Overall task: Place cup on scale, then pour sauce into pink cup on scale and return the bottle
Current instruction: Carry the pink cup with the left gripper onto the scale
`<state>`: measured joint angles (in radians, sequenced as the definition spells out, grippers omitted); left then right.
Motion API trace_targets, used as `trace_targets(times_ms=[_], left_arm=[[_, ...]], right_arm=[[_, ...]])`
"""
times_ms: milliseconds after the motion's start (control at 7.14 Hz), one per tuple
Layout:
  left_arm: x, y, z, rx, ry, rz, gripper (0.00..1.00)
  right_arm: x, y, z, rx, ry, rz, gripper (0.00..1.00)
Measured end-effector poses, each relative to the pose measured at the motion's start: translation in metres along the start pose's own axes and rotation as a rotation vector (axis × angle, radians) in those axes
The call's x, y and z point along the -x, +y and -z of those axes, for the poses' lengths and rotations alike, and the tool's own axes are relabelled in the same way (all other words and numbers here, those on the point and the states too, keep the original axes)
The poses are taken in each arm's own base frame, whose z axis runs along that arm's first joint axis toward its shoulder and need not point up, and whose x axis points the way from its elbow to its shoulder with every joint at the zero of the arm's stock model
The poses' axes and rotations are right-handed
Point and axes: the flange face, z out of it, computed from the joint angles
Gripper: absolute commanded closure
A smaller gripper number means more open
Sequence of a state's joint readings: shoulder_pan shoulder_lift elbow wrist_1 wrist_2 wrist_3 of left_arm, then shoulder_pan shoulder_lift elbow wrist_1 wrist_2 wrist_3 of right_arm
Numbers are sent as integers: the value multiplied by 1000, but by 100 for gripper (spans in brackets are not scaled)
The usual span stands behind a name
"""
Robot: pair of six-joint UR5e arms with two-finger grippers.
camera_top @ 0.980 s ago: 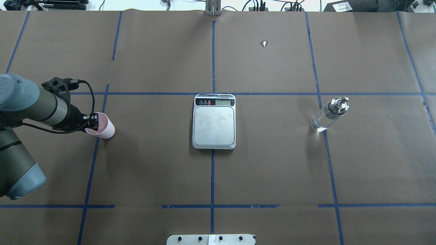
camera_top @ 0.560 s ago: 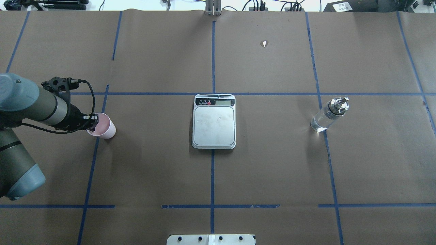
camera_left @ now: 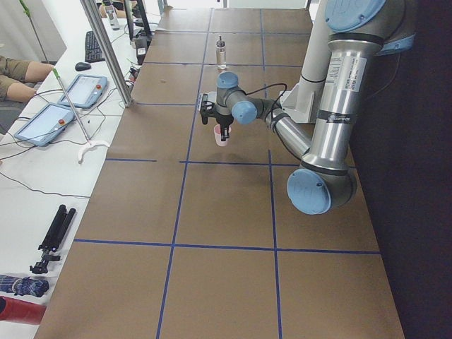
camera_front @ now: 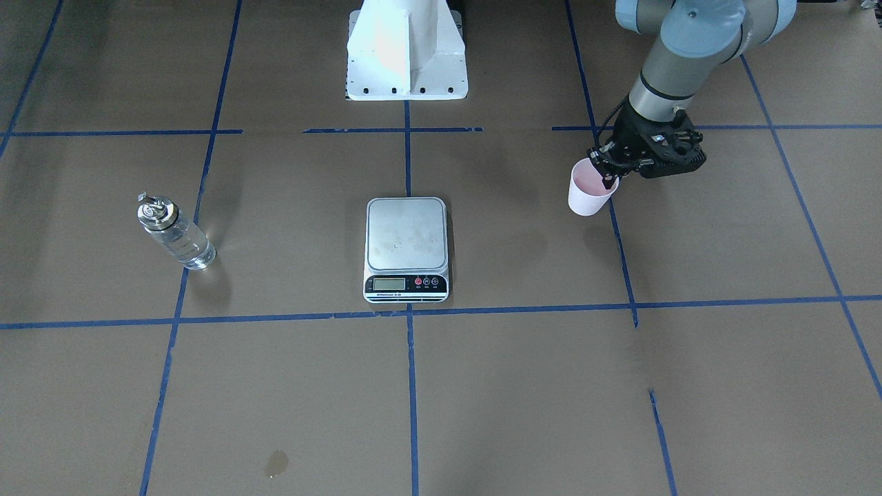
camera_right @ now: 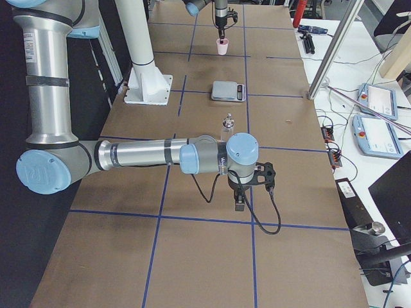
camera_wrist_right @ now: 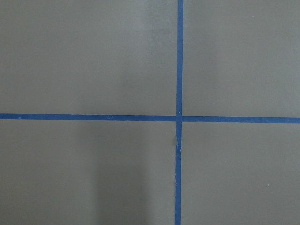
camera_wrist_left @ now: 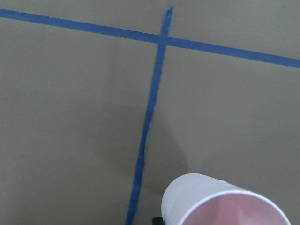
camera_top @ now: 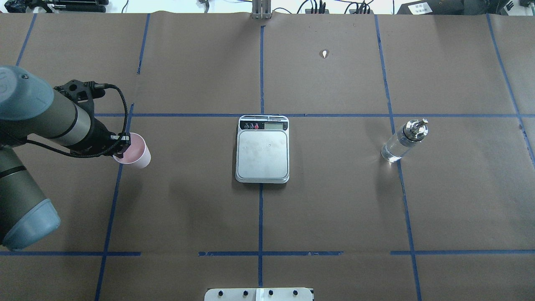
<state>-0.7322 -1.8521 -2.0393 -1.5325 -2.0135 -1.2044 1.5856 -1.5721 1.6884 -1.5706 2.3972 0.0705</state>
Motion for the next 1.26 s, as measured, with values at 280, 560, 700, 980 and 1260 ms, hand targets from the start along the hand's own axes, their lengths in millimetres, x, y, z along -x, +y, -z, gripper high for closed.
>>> trace_targets(times_ms=[280, 560, 700, 980, 1260], left_arm=[[-68, 2, 41, 44, 42, 7, 100], [-109, -1, 56, 59, 83, 127, 100], [-136, -5, 51, 70, 106, 232, 100], [-194, 1, 18, 100, 114, 342, 100], [-241, 3, -11, 109, 86, 358, 100]], right_arm=[[-1, 1, -1, 3, 0, -4, 0], [-4, 5, -4, 7, 5, -16, 0], [-5, 6, -4, 7, 6, -21, 0], [-1, 7, -1, -1, 3, -16, 0], [4, 6, 3, -9, -3, -10, 0]])
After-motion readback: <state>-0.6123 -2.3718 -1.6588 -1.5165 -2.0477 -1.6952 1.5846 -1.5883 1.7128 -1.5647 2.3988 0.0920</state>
